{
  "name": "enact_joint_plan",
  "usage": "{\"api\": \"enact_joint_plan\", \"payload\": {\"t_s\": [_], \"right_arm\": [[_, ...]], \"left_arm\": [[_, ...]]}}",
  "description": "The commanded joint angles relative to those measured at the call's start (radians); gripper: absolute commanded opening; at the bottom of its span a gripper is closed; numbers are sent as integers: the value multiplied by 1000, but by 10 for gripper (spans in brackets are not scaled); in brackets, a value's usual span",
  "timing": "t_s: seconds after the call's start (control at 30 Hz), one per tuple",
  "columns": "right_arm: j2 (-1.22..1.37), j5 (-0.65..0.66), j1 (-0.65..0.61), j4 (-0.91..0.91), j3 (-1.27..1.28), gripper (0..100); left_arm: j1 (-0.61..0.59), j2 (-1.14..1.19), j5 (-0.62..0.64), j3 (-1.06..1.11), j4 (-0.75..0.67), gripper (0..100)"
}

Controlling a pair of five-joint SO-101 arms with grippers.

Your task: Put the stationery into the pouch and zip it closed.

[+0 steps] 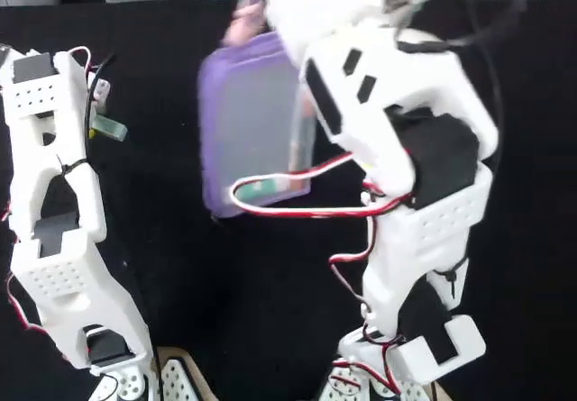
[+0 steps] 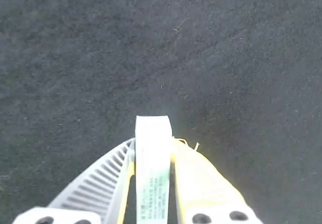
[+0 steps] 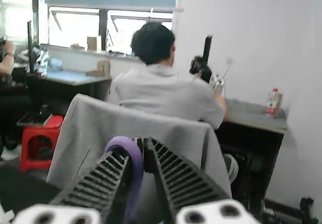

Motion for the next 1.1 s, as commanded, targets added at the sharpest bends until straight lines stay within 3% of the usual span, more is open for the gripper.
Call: {"api": "enact_joint_plan", "payload": {"t_s": [0.0, 0.27, 0.57, 0.67, 0.77, 1.07], "right_arm": [[-4, 9, -57, 129, -8, 11], [-8, 9, -137, 377, -19, 11], [-85, 11, -137, 623, -19, 11], [-170, 11, -137, 687, -7, 11], [-251, 12, -133, 707, 53, 11], [-547, 94, -138, 661, 475, 11]], "left_arm": [[-12, -64, 5, -48, -11, 30], [-54, -74, 3, -64, -12, 30], [-93, -75, 3, -262, 29, 30], [-42, -75, -3, -398, 97, 30], [42, -75, -91, -585, 127, 30], [291, -68, -144, -1144, 241, 30]]}}
